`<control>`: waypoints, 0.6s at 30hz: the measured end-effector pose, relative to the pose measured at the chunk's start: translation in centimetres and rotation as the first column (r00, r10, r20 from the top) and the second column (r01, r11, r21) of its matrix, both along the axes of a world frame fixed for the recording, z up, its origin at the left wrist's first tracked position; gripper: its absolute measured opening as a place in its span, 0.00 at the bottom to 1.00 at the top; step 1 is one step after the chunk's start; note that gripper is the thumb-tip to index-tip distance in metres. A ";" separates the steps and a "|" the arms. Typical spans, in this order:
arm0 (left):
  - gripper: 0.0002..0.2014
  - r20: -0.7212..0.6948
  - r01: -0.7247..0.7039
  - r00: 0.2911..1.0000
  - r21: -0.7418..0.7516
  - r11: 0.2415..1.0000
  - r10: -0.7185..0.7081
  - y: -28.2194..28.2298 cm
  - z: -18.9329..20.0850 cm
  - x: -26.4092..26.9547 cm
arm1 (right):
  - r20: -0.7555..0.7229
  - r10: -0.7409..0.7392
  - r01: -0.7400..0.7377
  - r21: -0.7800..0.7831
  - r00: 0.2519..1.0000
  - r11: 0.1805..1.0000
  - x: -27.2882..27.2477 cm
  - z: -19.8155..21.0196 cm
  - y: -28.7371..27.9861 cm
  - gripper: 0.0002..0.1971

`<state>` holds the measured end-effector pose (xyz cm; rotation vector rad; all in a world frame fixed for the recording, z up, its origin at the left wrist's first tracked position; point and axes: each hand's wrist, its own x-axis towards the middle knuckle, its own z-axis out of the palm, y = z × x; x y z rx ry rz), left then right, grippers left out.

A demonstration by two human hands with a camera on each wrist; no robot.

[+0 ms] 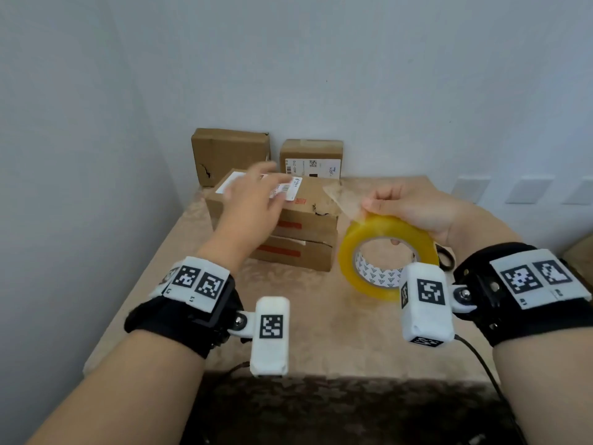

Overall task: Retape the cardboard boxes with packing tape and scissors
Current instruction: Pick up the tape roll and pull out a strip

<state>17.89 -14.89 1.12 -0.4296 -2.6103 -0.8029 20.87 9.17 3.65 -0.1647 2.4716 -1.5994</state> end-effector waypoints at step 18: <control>0.15 0.181 0.100 0.960 0.487 0.867 -0.212 4.1 1.0 -0.2 | -0.211 0.027 0.062 0.403 0.977 0.913 -1.8 2.3 -1.9 0.12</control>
